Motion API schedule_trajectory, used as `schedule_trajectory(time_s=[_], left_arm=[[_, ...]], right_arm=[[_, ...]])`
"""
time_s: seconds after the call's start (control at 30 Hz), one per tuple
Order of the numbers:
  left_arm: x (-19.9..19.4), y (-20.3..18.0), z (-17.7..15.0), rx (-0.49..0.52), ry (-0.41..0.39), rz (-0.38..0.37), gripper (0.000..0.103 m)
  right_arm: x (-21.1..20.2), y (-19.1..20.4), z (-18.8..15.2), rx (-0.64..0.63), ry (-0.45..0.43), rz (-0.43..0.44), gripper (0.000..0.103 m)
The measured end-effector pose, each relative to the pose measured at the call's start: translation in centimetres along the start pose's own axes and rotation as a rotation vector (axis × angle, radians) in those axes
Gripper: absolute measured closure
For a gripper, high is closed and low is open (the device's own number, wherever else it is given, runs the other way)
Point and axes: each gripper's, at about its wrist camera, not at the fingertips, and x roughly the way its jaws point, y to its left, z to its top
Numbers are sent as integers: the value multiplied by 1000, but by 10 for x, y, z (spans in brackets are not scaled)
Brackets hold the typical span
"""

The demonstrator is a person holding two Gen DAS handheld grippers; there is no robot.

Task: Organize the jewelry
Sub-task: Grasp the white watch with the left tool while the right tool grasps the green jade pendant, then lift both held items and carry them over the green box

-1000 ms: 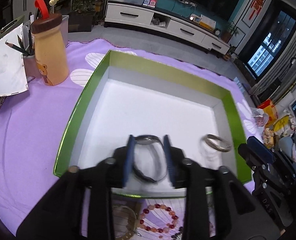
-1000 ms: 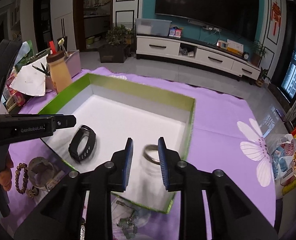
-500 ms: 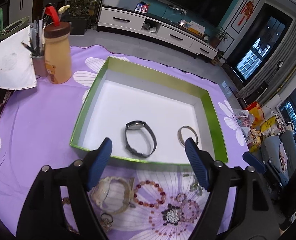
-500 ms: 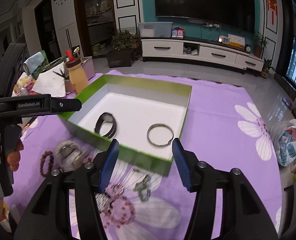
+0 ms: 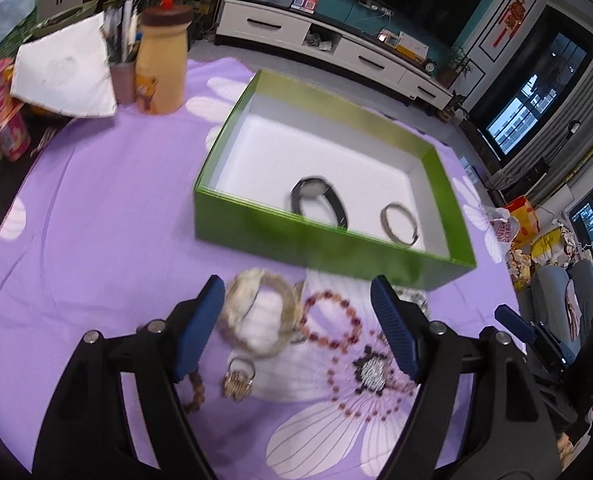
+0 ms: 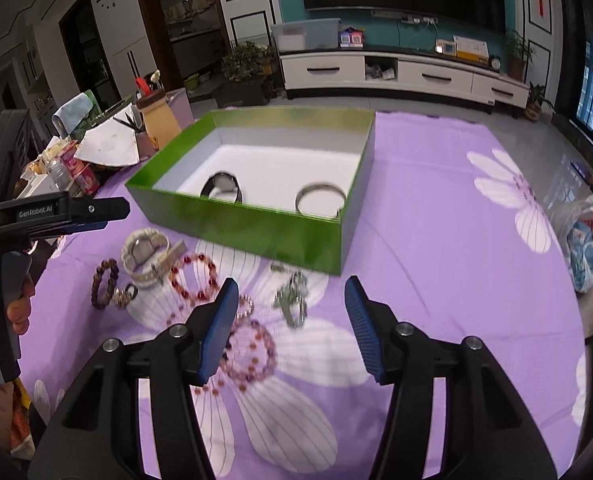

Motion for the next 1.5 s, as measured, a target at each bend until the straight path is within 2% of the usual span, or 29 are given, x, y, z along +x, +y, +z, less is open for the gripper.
schedule_trajectory(time_s=[0.3, 0.63, 0.9, 1.0, 1.27, 1.5], left_arm=[[22, 20, -19, -14, 29, 89, 26], [49, 28, -12, 8, 61, 136, 31], [63, 23, -7, 54, 72, 167, 51], [64, 21, -6, 68, 69, 177, 73], [64, 21, -8, 80, 54, 178, 78], [48, 13, -11, 86, 25, 148, 79]], right_arm=[[17, -4, -22, 29, 59, 7, 47], [49, -1, -21, 2, 88, -5, 47], [74, 8, -15, -33, 109, -16, 62], [79, 12, -14, -57, 115, -28, 73], [81, 15, -13, -90, 106, -41, 98], [64, 13, -10, -83, 68, -22, 98]])
